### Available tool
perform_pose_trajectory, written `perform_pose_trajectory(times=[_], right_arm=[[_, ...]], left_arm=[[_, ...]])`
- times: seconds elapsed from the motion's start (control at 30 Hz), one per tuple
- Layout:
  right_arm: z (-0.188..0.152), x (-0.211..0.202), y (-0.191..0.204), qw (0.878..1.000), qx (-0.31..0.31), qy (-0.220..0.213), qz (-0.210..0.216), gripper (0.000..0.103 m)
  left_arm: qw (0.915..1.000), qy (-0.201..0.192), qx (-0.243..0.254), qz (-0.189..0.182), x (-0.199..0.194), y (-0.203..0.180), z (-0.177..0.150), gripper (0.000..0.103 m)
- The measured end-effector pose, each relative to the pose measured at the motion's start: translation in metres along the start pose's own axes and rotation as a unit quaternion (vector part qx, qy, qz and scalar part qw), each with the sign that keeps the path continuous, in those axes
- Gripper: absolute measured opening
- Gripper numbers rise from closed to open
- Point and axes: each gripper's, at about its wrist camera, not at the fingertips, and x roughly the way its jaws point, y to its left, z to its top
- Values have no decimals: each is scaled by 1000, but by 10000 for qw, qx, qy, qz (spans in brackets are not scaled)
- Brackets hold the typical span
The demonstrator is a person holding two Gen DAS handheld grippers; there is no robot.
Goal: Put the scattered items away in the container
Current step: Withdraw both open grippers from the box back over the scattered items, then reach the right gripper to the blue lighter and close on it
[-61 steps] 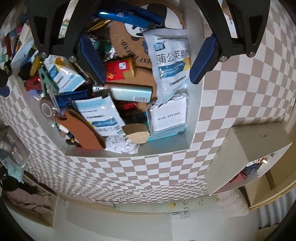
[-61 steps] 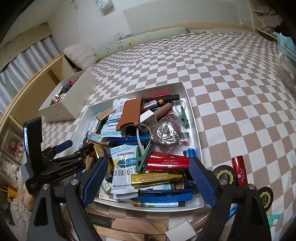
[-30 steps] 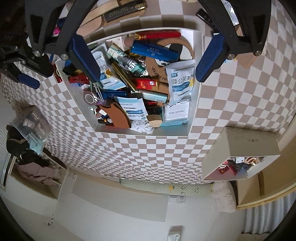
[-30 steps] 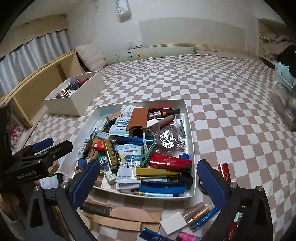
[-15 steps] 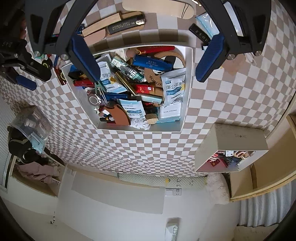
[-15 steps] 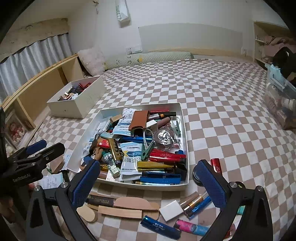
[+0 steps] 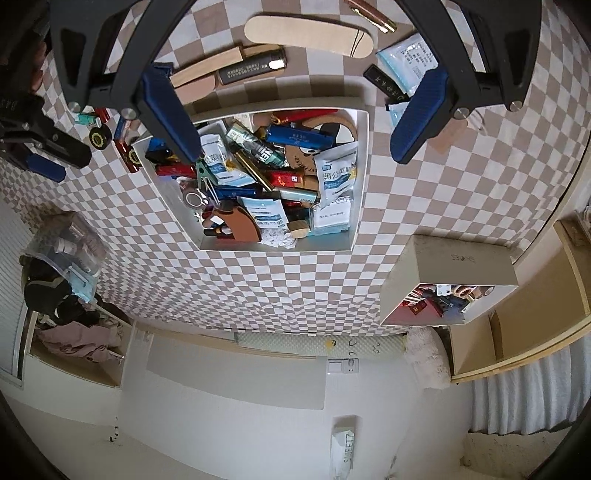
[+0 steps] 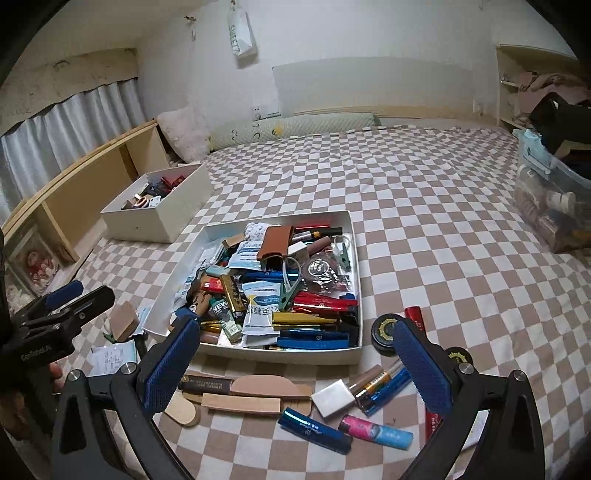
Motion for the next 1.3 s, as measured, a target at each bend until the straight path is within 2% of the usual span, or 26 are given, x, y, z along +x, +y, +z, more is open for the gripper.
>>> perform_pose_trajectory(times=[0.4,0.77,1.3], right_arm=[[-10,-27,-5,9999,45,-118,-69,103],[-30,-38,-6,9995,119,-279,-126,103],[-67,-12,11,9991,-11,227,-366,103]], left_arm=[[9998,-111,-120,-92,-26,4,-12,103],[9995,-54,-175,-260,-33,4,-28,103],[9993,209,-236,-206,-22,6,-59,103]])
